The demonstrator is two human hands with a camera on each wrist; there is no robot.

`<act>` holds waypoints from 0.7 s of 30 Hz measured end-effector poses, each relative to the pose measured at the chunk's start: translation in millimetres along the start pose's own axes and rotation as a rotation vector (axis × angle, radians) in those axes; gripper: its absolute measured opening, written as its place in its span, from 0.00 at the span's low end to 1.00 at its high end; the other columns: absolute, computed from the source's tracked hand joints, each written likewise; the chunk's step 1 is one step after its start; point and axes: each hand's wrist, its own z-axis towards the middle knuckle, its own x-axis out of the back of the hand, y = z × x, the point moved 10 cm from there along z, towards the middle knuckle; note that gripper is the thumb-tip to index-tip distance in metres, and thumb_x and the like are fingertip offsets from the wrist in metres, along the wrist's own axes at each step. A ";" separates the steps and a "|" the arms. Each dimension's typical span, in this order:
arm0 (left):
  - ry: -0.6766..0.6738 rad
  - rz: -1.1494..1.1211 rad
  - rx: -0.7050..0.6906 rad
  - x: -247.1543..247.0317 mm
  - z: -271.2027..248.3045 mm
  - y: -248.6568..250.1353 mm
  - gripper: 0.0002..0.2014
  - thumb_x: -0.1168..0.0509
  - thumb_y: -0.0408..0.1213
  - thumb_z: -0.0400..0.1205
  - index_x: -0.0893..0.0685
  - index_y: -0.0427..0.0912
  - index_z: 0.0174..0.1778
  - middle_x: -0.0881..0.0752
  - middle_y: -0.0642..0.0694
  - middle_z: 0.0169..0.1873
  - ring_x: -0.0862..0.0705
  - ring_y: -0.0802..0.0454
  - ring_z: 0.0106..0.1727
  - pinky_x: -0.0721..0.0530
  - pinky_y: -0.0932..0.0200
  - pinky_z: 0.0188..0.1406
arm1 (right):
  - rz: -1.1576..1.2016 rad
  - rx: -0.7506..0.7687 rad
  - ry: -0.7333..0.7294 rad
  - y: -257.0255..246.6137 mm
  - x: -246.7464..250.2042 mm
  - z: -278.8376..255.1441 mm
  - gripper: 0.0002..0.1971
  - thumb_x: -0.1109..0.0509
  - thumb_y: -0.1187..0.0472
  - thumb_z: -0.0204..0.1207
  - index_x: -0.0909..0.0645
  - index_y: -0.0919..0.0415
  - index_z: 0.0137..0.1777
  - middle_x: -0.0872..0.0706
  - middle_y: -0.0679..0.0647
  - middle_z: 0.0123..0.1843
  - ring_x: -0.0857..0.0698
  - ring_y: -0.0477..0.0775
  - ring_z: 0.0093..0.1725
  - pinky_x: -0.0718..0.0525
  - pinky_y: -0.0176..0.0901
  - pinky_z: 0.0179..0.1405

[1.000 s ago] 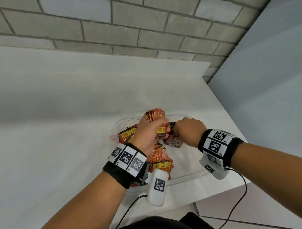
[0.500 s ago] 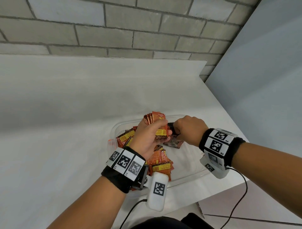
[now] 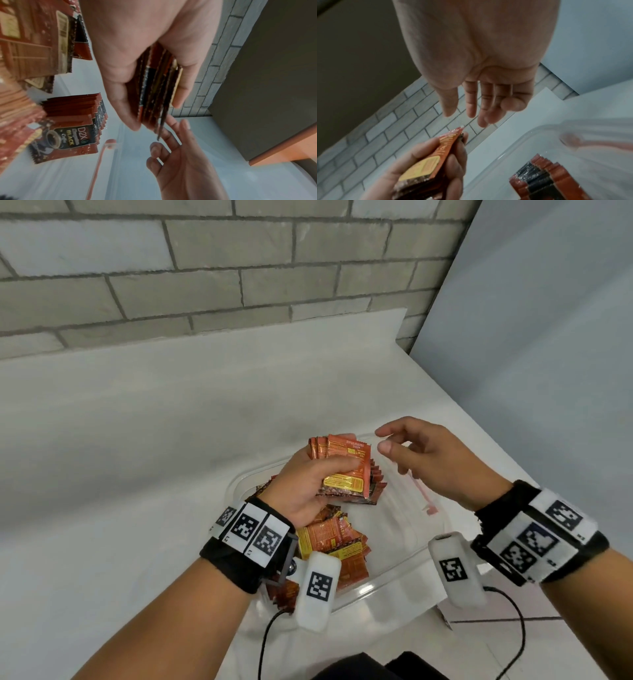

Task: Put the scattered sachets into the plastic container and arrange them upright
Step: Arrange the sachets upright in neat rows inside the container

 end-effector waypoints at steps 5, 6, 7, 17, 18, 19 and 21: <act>-0.106 -0.005 0.061 -10.0 -1.1 -6.8 0.20 0.27 0.33 0.73 0.18 0.44 0.62 0.11 0.40 0.53 0.11 0.44 0.49 0.11 0.48 0.45 | 0.275 -0.023 -0.045 1.9 -18.4 -10.4 0.20 0.23 0.58 0.68 0.22 0.50 0.60 0.14 0.55 0.45 0.17 0.44 0.33 0.20 0.31 0.29; -0.118 -0.006 0.066 -10.2 -0.3 -8.1 0.20 0.25 0.37 0.73 0.17 0.46 0.61 0.12 0.39 0.53 0.11 0.44 0.49 0.11 0.47 0.47 | 0.321 -0.018 -0.037 3.1 -19.7 -10.2 0.21 0.23 0.63 0.69 0.22 0.52 0.60 0.15 0.57 0.44 0.17 0.44 0.32 0.20 0.31 0.28; -0.132 -0.005 0.075 -11.0 0.1 -9.4 0.21 0.21 0.43 0.69 0.14 0.47 0.58 0.11 0.39 0.52 0.11 0.44 0.49 0.12 0.46 0.48 | 0.351 -0.013 -0.021 4.8 -19.3 -9.7 0.21 0.23 0.67 0.69 0.21 0.53 0.60 0.16 0.57 0.42 0.17 0.44 0.32 0.20 0.30 0.28; -0.076 -0.133 0.039 -0.4 7.1 -6.1 0.22 0.21 0.33 0.66 0.16 0.41 0.57 0.11 0.37 0.48 0.10 0.43 0.44 0.11 0.49 0.37 | 0.052 0.215 0.062 -9.0 -9.8 -20.1 0.13 0.22 0.71 0.67 0.12 0.49 0.38 0.19 0.50 0.47 0.20 0.46 0.47 0.25 0.31 0.42; -0.060 -0.102 0.019 1.5 8.2 -4.3 0.22 0.25 0.27 0.68 0.16 0.41 0.58 0.12 0.37 0.50 0.10 0.43 0.46 0.11 0.48 0.38 | 0.028 0.206 0.019 -7.8 -15.0 -20.1 0.14 0.23 0.73 0.68 0.11 0.49 0.39 0.20 0.51 0.49 0.21 0.43 0.48 0.26 0.28 0.42; -0.049 -0.075 0.002 2.6 9.6 -2.4 0.23 0.28 0.24 0.68 0.16 0.41 0.59 0.11 0.37 0.51 0.11 0.43 0.47 0.11 0.49 0.40 | 0.041 0.182 0.006 -4.9 -15.4 -19.3 0.16 0.25 0.75 0.69 0.11 0.50 0.40 0.20 0.51 0.50 0.22 0.40 0.48 0.26 0.27 0.43; -0.021 -0.051 -0.028 4.9 12.2 1.5 0.25 0.29 0.22 0.69 0.17 0.43 0.61 0.11 0.39 0.50 0.12 0.43 0.49 0.12 0.52 0.38 | 0.156 0.102 0.060 4.7 -7.9 -16.6 0.17 0.31 0.78 0.72 0.12 0.52 0.43 0.18 0.50 0.50 0.19 0.42 0.48 0.22 0.28 0.43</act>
